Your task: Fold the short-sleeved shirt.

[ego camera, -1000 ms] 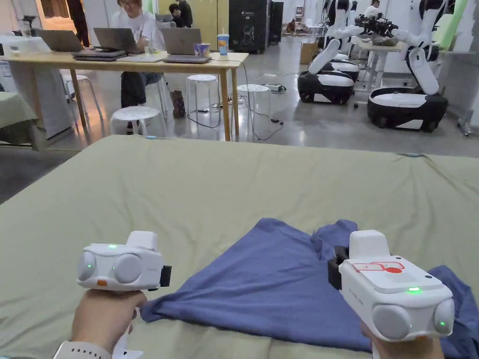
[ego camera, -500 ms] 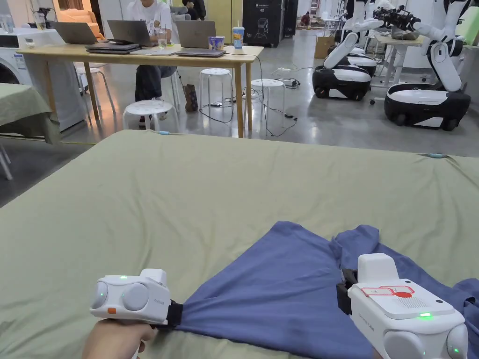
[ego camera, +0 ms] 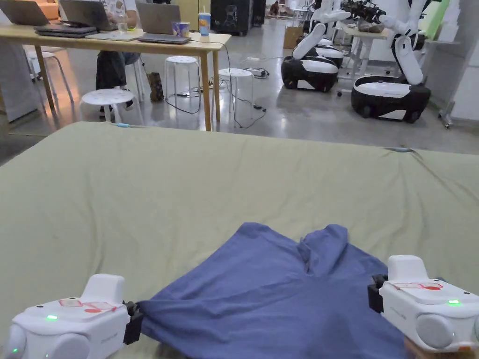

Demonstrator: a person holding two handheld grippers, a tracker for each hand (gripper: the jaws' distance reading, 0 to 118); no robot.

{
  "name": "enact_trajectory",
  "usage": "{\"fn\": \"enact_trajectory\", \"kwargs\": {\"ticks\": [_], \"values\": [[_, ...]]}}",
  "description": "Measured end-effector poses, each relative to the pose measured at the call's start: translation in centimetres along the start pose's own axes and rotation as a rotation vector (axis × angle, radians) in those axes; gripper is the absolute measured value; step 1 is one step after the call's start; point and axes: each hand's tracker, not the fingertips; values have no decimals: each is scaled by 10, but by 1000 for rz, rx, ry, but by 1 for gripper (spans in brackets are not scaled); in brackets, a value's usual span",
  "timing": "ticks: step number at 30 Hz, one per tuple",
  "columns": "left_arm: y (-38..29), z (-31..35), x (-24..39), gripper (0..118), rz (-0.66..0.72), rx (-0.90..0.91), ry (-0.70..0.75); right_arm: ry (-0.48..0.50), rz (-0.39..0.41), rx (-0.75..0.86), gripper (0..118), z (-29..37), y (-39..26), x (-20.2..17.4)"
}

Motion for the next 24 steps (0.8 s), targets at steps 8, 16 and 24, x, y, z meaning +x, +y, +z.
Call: {"fn": "enact_trajectory", "kwargs": {"ticks": [8, 16, 24], "values": [[-1, -12, 0, 1, 18, -12, 30, -8, 43, -148, 53, -124, 48, 65], [4, -27, 2, 1, 5, -63, 54, 27, -2, -222, 100, -190, 45, 83], [13, -32, 14, 1, -20, -64, 56, 61, 0, -195, 2, -150, 35, 65]]}}
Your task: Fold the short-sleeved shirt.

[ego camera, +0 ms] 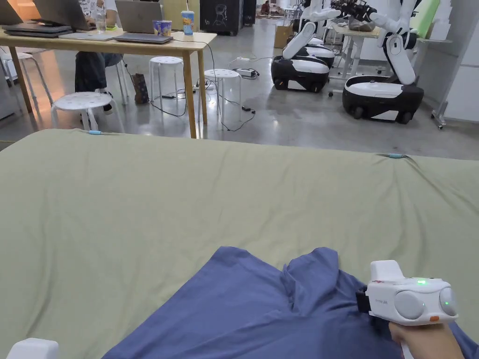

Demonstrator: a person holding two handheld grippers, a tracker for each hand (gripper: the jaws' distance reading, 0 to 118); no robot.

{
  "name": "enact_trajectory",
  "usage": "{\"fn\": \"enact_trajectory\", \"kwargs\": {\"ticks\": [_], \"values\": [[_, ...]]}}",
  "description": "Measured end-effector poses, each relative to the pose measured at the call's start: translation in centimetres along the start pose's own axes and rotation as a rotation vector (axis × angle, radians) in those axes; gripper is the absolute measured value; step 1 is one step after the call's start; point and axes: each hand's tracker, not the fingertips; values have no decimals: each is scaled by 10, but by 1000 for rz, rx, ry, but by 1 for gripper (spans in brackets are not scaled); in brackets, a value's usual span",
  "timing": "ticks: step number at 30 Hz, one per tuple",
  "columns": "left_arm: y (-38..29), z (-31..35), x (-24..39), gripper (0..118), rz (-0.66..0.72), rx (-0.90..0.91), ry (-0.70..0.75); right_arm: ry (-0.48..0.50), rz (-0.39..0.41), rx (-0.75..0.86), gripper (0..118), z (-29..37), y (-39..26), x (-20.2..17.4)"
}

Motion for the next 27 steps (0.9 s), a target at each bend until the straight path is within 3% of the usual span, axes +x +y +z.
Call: {"fn": "enact_trajectory", "kwargs": {"ticks": [2, 4, 6, 11, 14, 27], "values": [[5, 1, 5, 1, -13, 20, 0, 18, -2, 16, 2, 16, 2, -4], [12, 3, 9, 1, -36, 69, 11, -55, 35, 91, 2, 46, 5, -8], [27, 3, 14, 1, -54, 130, 58, -66, 41, 143, 2, 75, 13, -9], [85, -6, 15, 0, -126, 256, 155, -238, 167, 275, 2, 148, 47, -10], [133, 1, 26, 0, -192, 349, 230, -310, 153, 346, 2, 183, 78, 3], [358, 76, 49, 0, -269, 590, 402, -409, 111, 650, 2, 314, 231, 54]]}}
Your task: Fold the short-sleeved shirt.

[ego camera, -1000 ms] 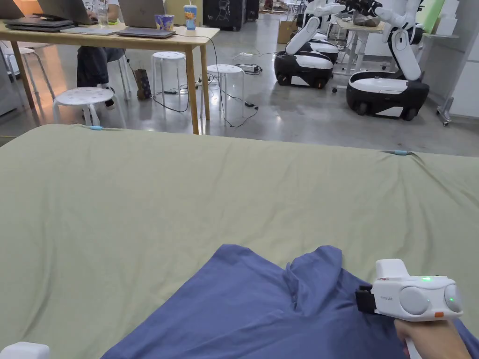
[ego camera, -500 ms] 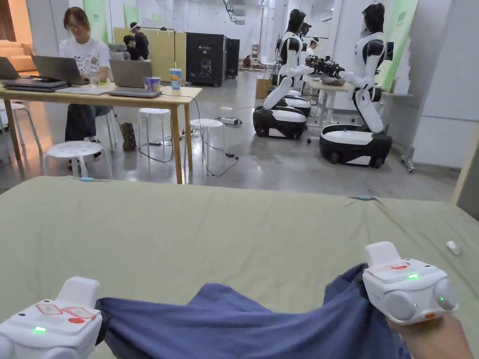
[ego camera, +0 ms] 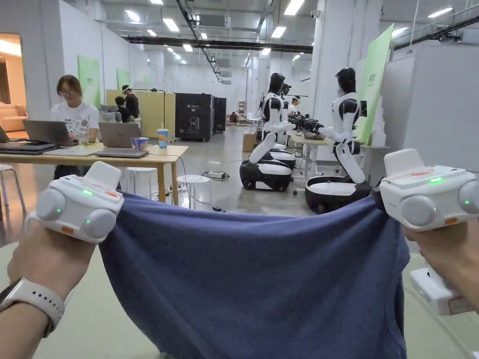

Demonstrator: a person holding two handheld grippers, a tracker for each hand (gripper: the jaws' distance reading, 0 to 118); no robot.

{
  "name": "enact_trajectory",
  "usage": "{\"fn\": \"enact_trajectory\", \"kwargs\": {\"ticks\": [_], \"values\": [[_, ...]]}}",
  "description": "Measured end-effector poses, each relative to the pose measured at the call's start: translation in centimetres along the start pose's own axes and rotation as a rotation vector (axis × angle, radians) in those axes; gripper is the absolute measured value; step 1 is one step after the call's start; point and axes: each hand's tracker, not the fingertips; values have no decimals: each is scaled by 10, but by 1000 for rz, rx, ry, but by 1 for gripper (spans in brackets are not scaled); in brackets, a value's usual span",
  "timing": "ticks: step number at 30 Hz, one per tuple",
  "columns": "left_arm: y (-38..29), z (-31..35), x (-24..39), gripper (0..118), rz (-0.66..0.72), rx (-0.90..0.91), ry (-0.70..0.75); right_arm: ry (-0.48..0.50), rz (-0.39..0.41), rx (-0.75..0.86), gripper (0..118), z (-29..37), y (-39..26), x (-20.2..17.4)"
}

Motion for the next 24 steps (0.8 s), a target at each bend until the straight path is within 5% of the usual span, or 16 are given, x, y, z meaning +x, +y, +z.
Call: {"fn": "enact_trajectory", "kwargs": {"ticks": [12, 24], "values": [[99, -15, -68, 0, 37, 109, 119, -26, -55, 172, 2, -5, 94, 24], [-41, -35, -14, 0, 81, -54, 54, 1, -106, 5, 2, -32, -35, -30]]}}
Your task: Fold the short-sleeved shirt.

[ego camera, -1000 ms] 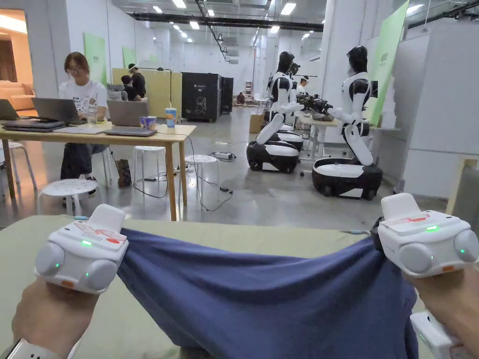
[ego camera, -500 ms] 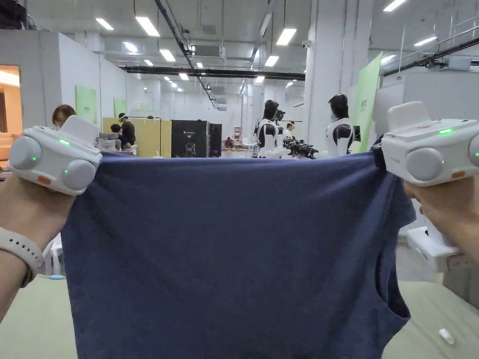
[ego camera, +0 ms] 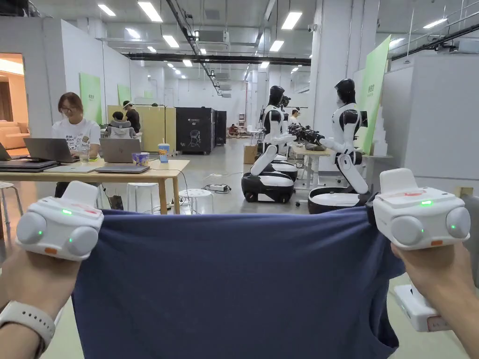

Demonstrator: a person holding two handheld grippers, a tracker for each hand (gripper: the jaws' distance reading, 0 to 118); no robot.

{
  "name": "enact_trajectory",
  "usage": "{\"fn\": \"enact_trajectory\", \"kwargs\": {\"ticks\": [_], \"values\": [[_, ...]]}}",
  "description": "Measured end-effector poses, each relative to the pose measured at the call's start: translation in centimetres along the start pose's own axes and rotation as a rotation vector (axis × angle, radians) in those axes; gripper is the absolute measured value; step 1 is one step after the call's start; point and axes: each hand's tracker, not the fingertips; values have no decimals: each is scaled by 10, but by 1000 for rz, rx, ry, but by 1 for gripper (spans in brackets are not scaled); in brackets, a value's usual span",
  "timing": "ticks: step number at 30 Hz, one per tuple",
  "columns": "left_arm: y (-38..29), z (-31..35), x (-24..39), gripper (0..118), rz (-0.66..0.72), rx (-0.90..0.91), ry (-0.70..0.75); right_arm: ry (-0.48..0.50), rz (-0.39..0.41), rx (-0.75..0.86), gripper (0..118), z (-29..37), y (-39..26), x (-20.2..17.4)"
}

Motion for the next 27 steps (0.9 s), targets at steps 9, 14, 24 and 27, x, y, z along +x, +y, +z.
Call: {"fn": "enact_trajectory", "kwargs": {"ticks": [9, 14, 24, 27], "values": [[-76, 66, -15, 0, 119, -82, -134, 80, -43, -106, 2, 76, -63, 1], [-163, 148, -18, 0, 181, -143, -226, 133, -71, -223, 2, 143, -150, 4], [-346, 267, 2, 0, 200, -451, -331, 215, -29, -567, 2, 244, -346, -11], [-357, 274, 2, 1, 221, -453, -314, 203, -68, -569, 3, 248, -358, -12]]}}
